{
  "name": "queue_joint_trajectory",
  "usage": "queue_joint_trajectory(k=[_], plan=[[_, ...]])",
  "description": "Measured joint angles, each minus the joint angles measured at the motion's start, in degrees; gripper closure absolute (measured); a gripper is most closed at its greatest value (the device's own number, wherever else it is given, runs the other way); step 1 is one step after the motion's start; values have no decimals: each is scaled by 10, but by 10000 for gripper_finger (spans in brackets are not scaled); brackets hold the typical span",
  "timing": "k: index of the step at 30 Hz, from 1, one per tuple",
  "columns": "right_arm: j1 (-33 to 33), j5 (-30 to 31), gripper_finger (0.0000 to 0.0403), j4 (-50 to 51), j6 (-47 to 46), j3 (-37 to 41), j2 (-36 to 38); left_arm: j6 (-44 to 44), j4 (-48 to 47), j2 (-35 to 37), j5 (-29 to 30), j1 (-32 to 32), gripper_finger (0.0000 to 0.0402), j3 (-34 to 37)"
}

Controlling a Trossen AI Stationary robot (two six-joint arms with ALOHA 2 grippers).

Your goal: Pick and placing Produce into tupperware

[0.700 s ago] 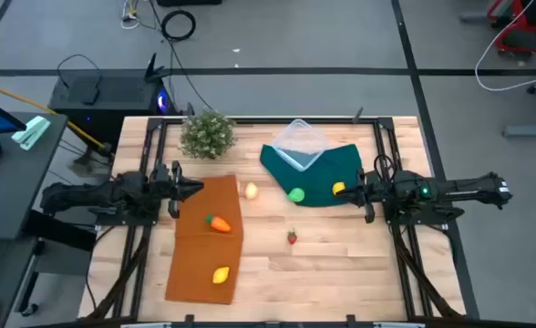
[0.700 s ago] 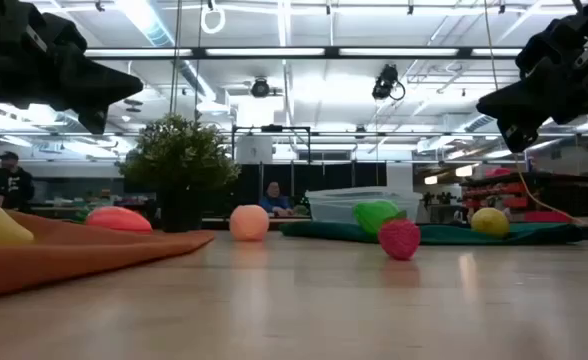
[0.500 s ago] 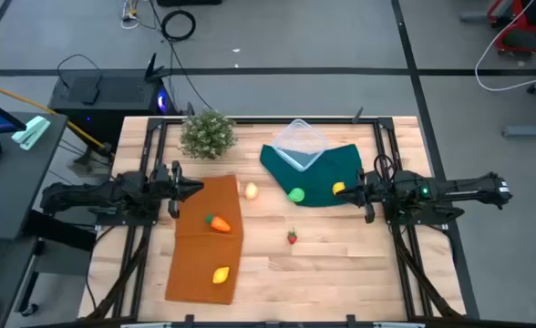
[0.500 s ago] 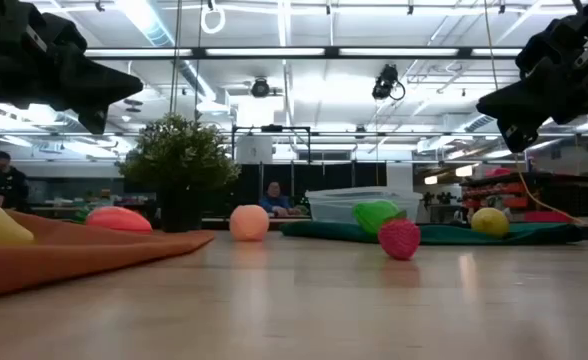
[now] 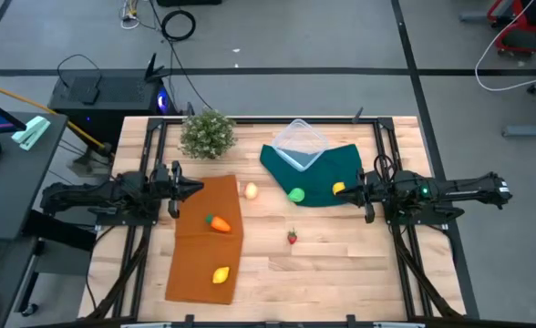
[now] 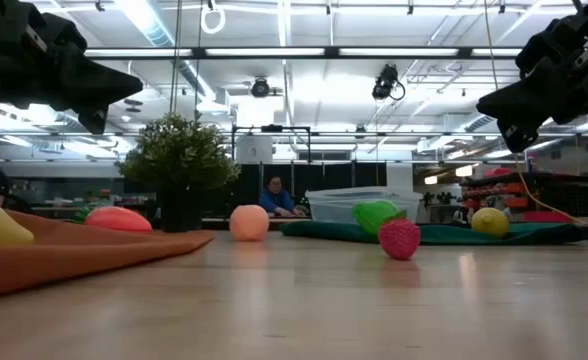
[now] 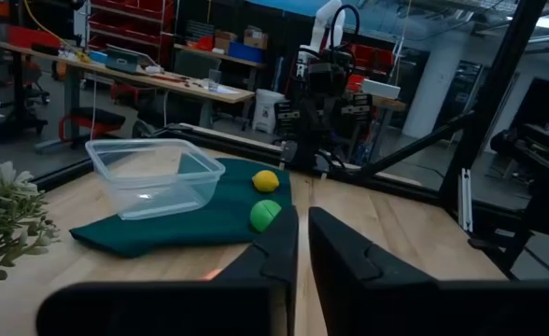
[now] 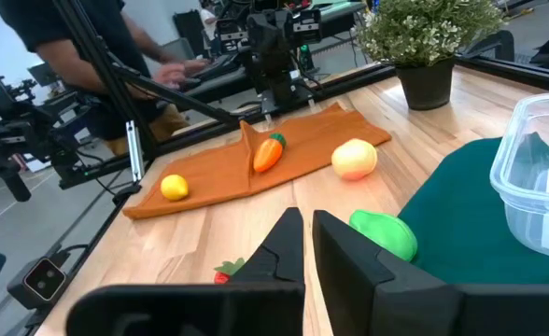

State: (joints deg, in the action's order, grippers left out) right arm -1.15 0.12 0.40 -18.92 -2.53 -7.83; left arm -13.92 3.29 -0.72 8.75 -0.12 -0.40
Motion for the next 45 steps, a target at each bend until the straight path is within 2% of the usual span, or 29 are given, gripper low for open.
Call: queue_joint_trajectory(k=[14, 26, 37, 45], plan=[[0, 0, 403, 0, 0, 0, 0, 0, 0, 0, 0, 0, 374, 0], [0, 0, 403, 0, 0, 0, 0, 0, 0, 0, 0, 0, 361, 0], [0, 0, 403, 0, 0, 0, 0, 0, 0, 0, 0, 0, 374, 0], [0, 0, 403, 0, 0, 0, 0, 1, 0, 0, 0, 0, 363, 0]])
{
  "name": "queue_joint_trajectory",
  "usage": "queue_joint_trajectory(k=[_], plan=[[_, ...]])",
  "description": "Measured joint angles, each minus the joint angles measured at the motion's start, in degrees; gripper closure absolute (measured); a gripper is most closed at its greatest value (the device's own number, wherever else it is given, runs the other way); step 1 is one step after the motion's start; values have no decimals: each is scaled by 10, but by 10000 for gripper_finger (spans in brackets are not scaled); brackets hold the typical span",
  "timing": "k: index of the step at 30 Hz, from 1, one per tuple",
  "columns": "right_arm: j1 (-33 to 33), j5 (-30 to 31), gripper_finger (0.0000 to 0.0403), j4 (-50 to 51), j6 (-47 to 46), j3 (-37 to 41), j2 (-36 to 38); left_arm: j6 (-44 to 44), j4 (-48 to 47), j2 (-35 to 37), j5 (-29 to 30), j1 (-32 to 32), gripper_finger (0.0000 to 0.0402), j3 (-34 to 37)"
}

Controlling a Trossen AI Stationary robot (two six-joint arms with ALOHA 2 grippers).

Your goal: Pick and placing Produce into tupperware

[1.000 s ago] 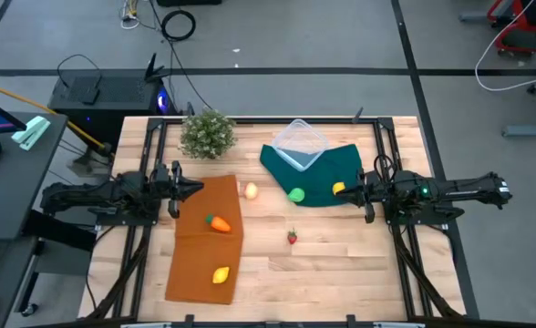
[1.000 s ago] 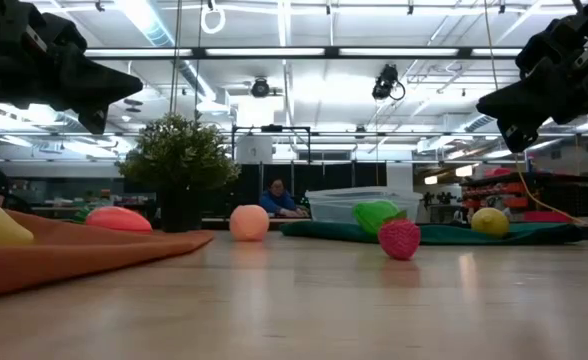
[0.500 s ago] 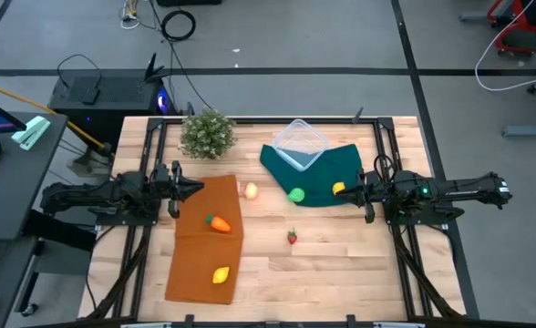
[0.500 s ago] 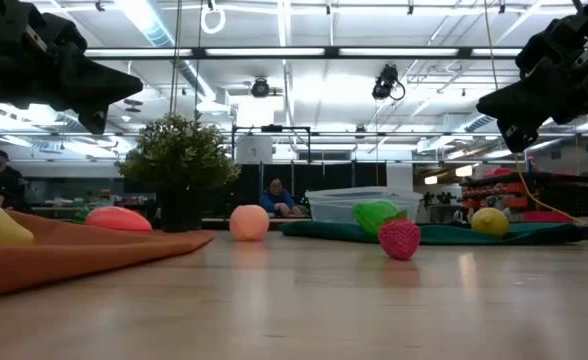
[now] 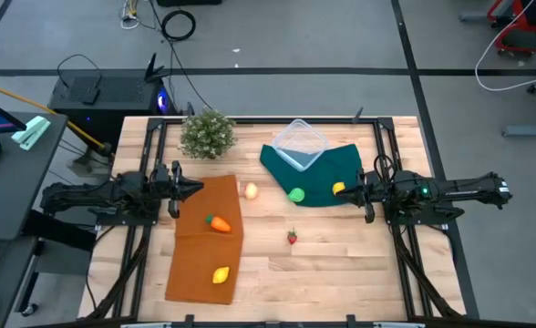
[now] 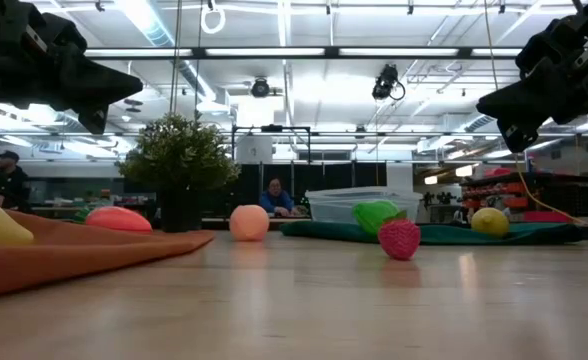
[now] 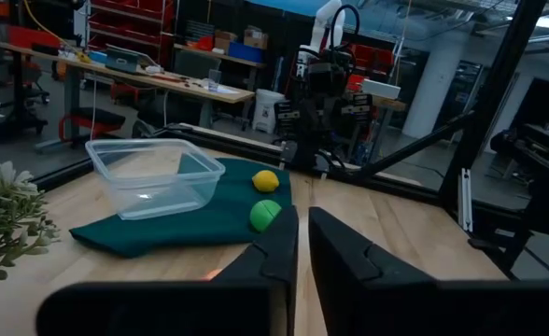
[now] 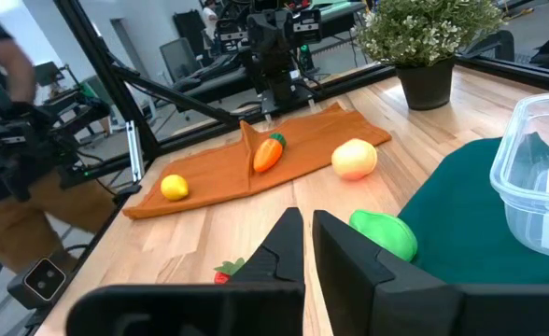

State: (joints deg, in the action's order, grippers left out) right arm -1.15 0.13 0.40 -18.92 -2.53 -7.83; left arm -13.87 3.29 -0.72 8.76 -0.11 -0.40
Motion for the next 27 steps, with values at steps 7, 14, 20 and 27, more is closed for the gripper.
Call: queue_joint_trajectory(k=[7, 14, 20, 27], plan=[[0, 0, 403, 0, 0, 0, 0, 0, 0, 0, 0, 0, 364, 0], [0, 0, 403, 0, 0, 0, 0, -1, 0, 0, 0, 0, 374, 0], [0, 0, 403, 0, 0, 0, 0, 0, 0, 0, 0, 0, 367, 0], [0, 0, 403, 0, 0, 0, 0, -1, 0, 0, 0, 0, 361, 0]])
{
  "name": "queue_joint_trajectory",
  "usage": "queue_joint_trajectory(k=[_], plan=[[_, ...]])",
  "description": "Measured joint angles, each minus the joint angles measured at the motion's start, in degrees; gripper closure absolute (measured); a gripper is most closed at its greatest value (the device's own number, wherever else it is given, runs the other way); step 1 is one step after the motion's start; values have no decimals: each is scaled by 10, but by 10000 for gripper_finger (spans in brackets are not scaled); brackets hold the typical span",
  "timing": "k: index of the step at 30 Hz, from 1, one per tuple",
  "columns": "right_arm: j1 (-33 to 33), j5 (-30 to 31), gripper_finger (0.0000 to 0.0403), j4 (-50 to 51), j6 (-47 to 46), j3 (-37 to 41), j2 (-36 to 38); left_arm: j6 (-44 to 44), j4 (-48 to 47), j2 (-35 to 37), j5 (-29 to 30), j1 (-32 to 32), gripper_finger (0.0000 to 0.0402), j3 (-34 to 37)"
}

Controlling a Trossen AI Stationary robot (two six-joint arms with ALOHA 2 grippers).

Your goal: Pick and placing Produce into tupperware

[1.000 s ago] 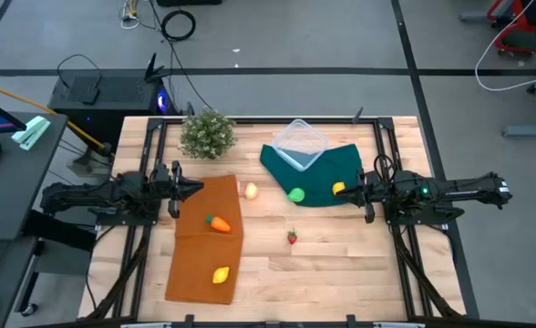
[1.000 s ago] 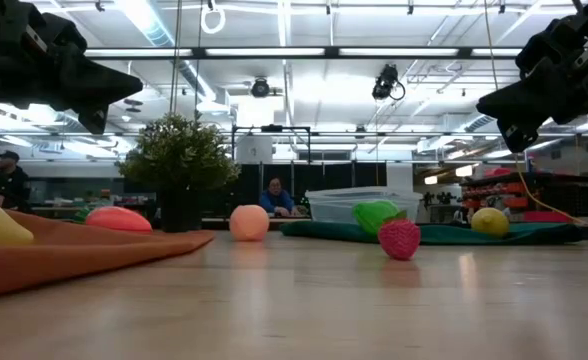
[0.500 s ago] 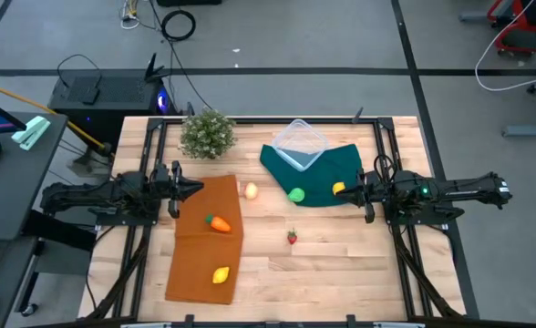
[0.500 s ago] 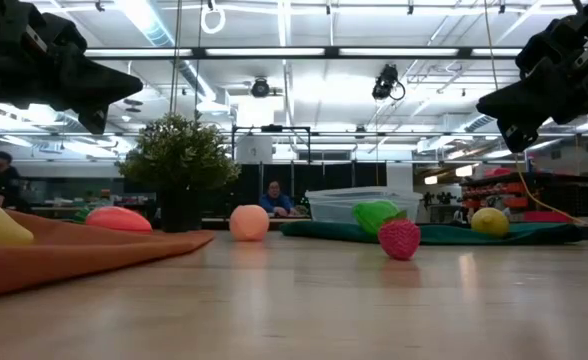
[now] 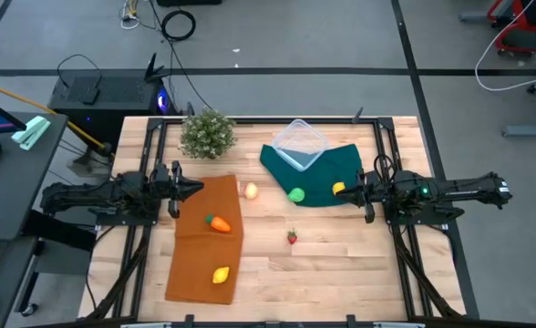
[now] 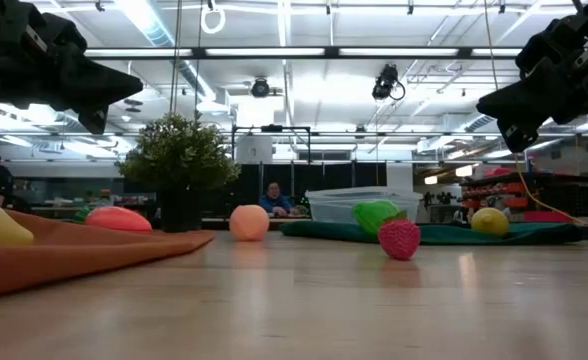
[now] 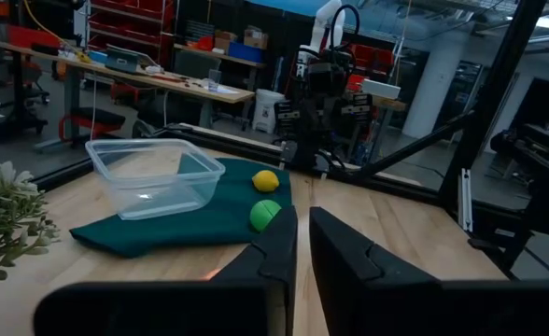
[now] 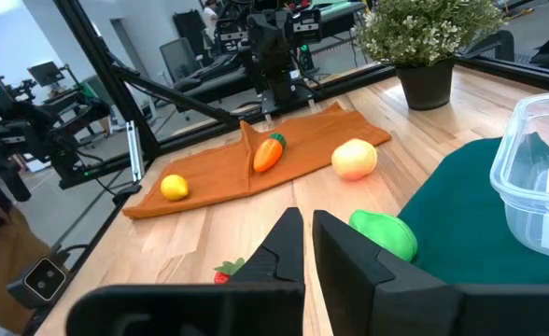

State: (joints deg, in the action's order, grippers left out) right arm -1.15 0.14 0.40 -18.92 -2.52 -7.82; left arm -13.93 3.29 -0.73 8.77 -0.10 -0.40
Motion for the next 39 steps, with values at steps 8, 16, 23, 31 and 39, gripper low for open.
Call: queue_joint_trajectory(k=[8, 16, 23, 31, 39], plan=[[0, 0, 403, 0, 0, 0, 0, 0, 0, 0, 0, 0, 372, 0], [0, 0, 403, 0, 0, 0, 0, 1, 0, 0, 0, 0, 367, 0], [0, 0, 403, 0, 0, 0, 0, 0, 0, 0, 0, 0, 362, 0], [0, 0, 403, 0, 0, 0, 0, 0, 0, 0, 0, 0, 373, 0], [0, 0, 403, 0, 0, 0, 0, 0, 0, 0, 0, 0, 366, 0]])
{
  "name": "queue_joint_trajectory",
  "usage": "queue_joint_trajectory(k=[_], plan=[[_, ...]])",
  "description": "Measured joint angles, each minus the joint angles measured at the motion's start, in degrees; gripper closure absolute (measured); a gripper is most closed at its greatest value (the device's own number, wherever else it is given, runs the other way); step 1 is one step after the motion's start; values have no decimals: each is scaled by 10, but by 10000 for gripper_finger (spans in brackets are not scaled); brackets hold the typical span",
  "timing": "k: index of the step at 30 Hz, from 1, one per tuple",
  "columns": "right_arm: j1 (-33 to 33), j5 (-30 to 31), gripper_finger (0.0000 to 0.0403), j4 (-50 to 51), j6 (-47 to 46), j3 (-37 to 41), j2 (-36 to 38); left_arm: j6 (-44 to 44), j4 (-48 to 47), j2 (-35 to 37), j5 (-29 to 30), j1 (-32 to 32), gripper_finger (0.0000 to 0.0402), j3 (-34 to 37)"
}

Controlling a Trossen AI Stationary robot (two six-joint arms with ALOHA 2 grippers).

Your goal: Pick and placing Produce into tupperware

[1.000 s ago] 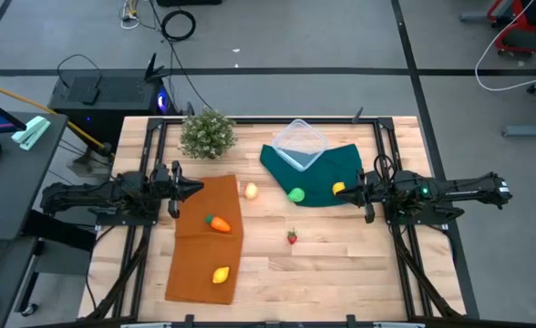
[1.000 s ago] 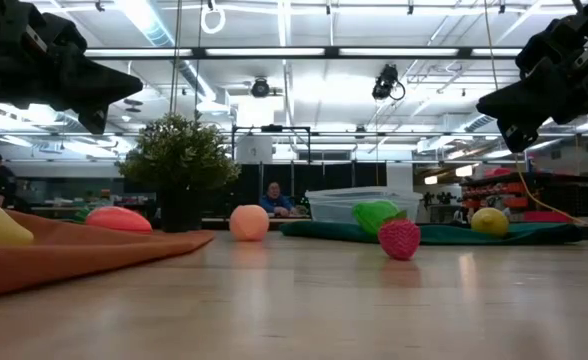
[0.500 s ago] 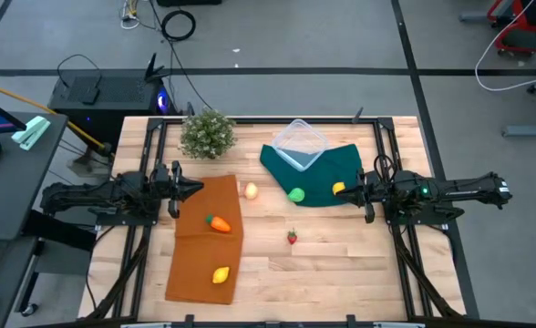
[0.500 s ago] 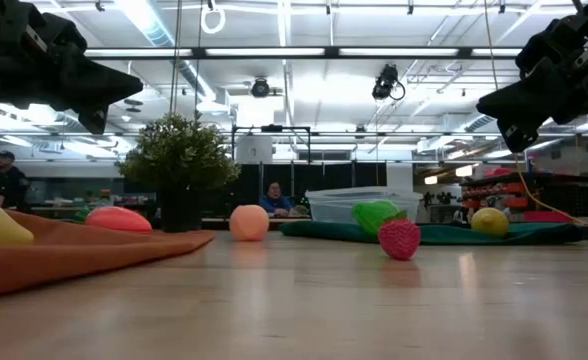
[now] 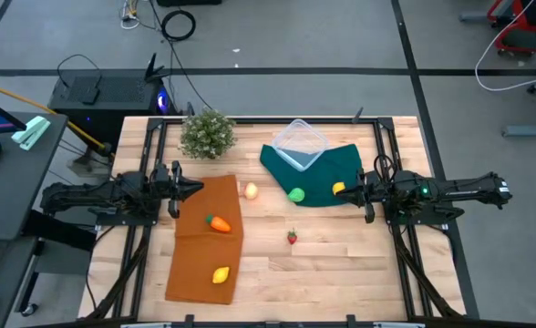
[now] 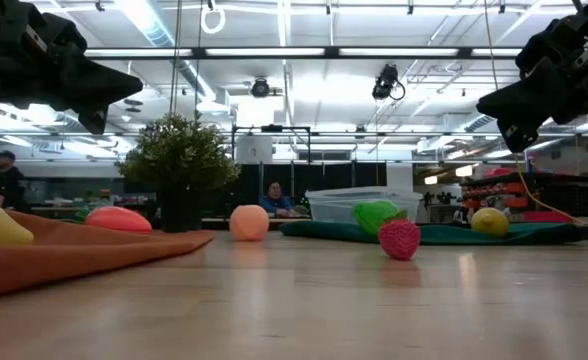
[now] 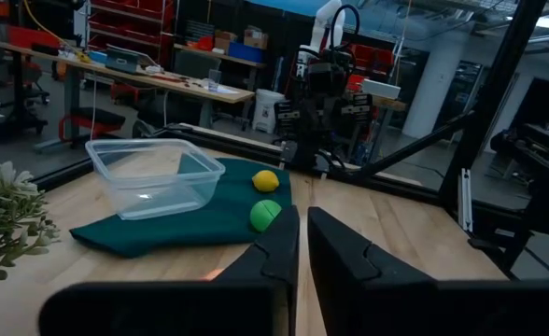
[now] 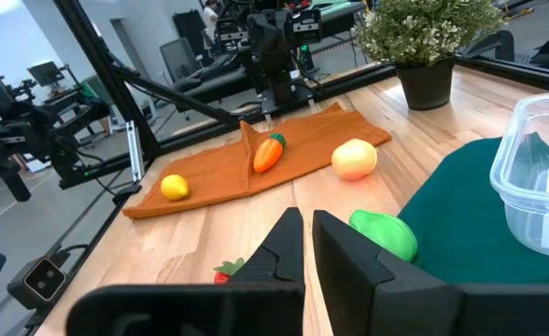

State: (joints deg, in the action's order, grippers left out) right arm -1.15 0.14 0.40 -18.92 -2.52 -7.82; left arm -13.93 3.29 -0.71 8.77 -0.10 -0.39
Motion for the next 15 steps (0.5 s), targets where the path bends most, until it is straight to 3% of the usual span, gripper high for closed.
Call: queue_joint_trajectory(k=[15], plan=[[0, 0, 403, 0, 0, 0, 0, 1, 0, 0, 0, 0, 373, 0]])
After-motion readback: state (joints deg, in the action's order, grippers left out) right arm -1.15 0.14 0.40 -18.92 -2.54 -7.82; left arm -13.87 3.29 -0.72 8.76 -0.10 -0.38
